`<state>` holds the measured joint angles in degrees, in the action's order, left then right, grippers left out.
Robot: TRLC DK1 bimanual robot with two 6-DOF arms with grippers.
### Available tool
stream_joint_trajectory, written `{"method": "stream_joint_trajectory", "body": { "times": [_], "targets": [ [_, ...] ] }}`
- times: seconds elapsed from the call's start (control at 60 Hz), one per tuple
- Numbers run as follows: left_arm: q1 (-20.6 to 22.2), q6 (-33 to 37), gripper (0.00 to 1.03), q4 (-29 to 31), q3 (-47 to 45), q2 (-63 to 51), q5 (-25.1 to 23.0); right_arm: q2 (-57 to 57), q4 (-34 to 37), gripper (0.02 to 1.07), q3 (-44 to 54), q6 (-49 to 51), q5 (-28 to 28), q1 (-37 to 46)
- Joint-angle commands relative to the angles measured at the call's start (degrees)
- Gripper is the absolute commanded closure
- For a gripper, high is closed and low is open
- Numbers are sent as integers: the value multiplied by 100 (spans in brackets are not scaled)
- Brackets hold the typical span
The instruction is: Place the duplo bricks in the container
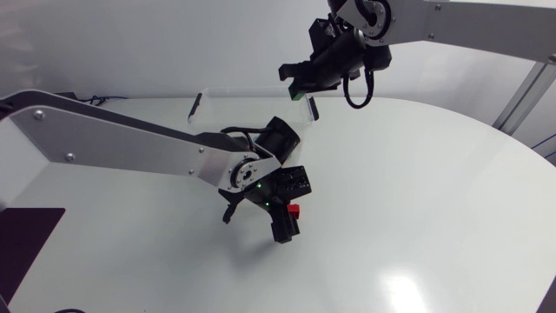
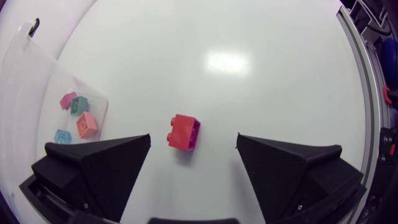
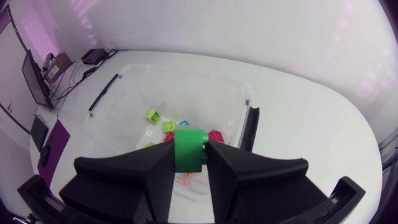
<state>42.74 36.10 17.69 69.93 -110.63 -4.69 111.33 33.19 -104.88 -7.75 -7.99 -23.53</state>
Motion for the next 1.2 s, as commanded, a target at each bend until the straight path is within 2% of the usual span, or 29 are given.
{"method": "stream_joint_trajectory", "body": {
  "times": [0.0,0.083,0.133,0.25,0.317,0.433,0.517,0.617,0.667,0.75,0.833,0.85,0.967,1.033,1.183],
  "targets": [
    [-55,205,7,41,214,-205,-59,293,-41,81,-349,-148,-62,-11],
    [-73,240,7,41,311,-293,-59,565,21,79,-692,-148,-98,-11],
    [-91,258,7,85,398,-372,-59,732,74,64,-911,-139,-106,-11],
    [-134,337,7,252,645,-565,-59,978,320,20,-1254,-139,-168,24],
    [-161,389,9,375,776,-706,-59,917,320,12,-1140,-139,-256,41],
    [-240,442,12,683,1084,-864,-155,609,232,10,-621,-95,-361,103],
    [-249,521,21,938,1269,-996,-208,311,118,10,-199,-69,-458,200],
    [-240,565,24,1122,1418,-1110,-217,-120,47,10,310,-7,-590,314],
    [-222,592,32,1219,1515,-1145,-243,-393,-41,10,618,19,-616,367],
    [-178,592,56,1307,1603,-1207,-261,-850,-111,10,1066,28,-704,490],
    [-117,574,92,1368,1594,-1286,-261,-1359,-199,10,1558,28,-853,683],
    [-108,565,96,1368,1576,-1286,-261,-1474,-208,10,1673,28,-871,727],
    [-99,592,97,1702,1497,-1233,-261,-2098,-243,10,2244,72,-1091,999],
    [-134,600,97,1922,1418,-1092,-445,-2423,-243,10,2552,124,-1214,1166],
    [-240,556,97,2098,952,-257,-568,-3073,-296,10,3386,221,-1390,1439]
  ]
}}
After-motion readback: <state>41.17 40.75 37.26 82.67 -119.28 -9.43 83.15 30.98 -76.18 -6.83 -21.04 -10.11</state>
